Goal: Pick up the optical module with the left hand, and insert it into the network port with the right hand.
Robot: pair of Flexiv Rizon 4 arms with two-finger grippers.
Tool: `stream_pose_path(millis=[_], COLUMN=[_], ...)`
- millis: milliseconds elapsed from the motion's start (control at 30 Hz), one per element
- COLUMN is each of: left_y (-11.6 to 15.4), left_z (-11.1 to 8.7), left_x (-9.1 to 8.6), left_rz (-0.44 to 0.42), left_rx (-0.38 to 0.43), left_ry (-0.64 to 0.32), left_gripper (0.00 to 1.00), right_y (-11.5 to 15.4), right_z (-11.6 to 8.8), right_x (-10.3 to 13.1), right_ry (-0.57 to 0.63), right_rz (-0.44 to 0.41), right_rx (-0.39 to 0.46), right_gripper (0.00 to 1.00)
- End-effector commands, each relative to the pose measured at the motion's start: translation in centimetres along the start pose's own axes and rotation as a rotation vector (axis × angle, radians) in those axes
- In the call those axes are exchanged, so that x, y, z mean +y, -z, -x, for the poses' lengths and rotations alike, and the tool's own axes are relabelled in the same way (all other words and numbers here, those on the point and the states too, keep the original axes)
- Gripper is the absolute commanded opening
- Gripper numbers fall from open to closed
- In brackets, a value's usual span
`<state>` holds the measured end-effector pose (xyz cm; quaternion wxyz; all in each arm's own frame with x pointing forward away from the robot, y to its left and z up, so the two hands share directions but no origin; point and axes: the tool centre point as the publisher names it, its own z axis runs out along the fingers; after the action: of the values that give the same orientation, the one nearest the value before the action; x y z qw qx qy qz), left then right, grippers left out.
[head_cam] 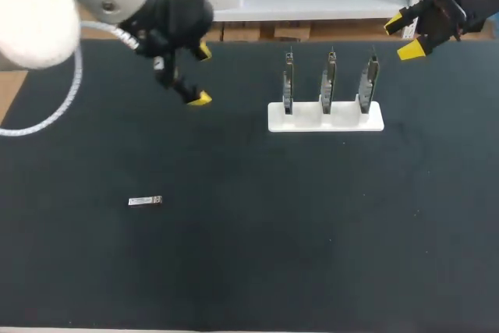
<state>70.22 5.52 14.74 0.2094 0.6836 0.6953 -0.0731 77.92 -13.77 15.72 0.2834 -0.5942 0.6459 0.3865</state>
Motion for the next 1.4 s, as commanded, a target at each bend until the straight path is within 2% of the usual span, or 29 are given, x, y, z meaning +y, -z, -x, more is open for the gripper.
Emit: stream_pose_path(millis=[33, 100, 133, 267, 433, 533, 933, 1300, 1400], left_y=[2.7, 2.7, 2.9, 3.2, 3.1, 2.4, -0.5, -3.1, -3.9], left_z=[-3.2, -5.0, -5.5, -7.8, -9.7, -10.5, -13.3, -13.9, -13.9], left_x=[-3.2, -4.1, -4.6, -6.2, -8.2, -9.3, -12.7, -15.3, -16.1], left_rz=[0.057, 0.050, 0.049, 0.029, 0.011, -0.018, -0.102, -0.158, -0.162], left_rx=[0.072, 0.126, 0.112, 0.160, 0.223, 0.215, 0.234, 0.348, 0.341], left_ry=[0.026, 0.050, 0.065, 0.084, 0.092, 0.108, 0.114, 0.040, 0.042], left_gripper=[1.00, 1.00, 1.00, 1.00, 1.00, 1.00, 1.00, 1.00, 1.00], right_y=[0.0, 0.0, 0.0, 0.0, 0.0, 0.0, 0.0, 0.0, 0.0], right_z=[0.0, 0.0, 0.0, 0.0, 0.0, 0.0, 0.0, 0.0, 0.0], right_x=[0.0, 0.0, 0.0, 0.0, 0.0, 0.0, 0.0, 0.0, 0.0], right_ry=[0.000, 0.000, 0.000, 0.000, 0.000, 0.000, 0.000, 0.000, 0.000], right_rz=[-0.001, -0.001, -0.001, -0.001, -0.001, -0.001, -0.001, -0.001, -0.001], right_rx=[0.001, 0.001, 0.001, 0.001, 0.001, 0.001, 0.001, 0.001, 0.001], right_gripper=[1.00, 1.00, 1.00, 1.00, 1.00, 1.00, 1.00, 1.00, 1.00])
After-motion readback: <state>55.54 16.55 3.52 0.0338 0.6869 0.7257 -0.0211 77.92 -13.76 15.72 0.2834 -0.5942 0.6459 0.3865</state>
